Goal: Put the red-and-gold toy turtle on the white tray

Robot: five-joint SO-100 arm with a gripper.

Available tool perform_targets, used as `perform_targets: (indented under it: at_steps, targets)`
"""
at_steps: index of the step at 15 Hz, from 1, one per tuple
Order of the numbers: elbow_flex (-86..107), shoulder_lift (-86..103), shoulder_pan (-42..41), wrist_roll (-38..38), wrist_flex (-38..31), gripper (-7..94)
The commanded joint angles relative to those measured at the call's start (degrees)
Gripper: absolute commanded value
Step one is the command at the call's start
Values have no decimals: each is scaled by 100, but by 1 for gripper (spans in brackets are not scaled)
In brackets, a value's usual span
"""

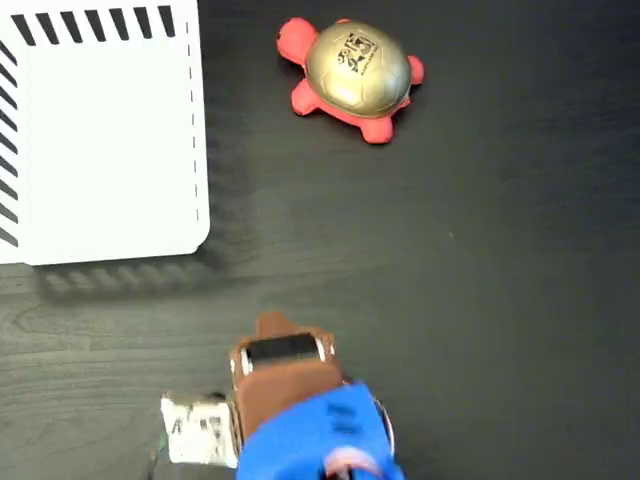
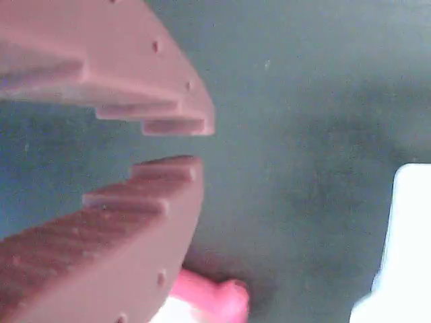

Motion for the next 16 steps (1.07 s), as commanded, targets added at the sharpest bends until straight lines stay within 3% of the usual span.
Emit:
perform_targets:
  at_steps: [1,7,16]
  targets:
    - [-1204,-1679,18,176,-519,0]
    - [-4069,-5484,888,765,-571,0]
    - [-8183,-8719,1362,1600,615,0]
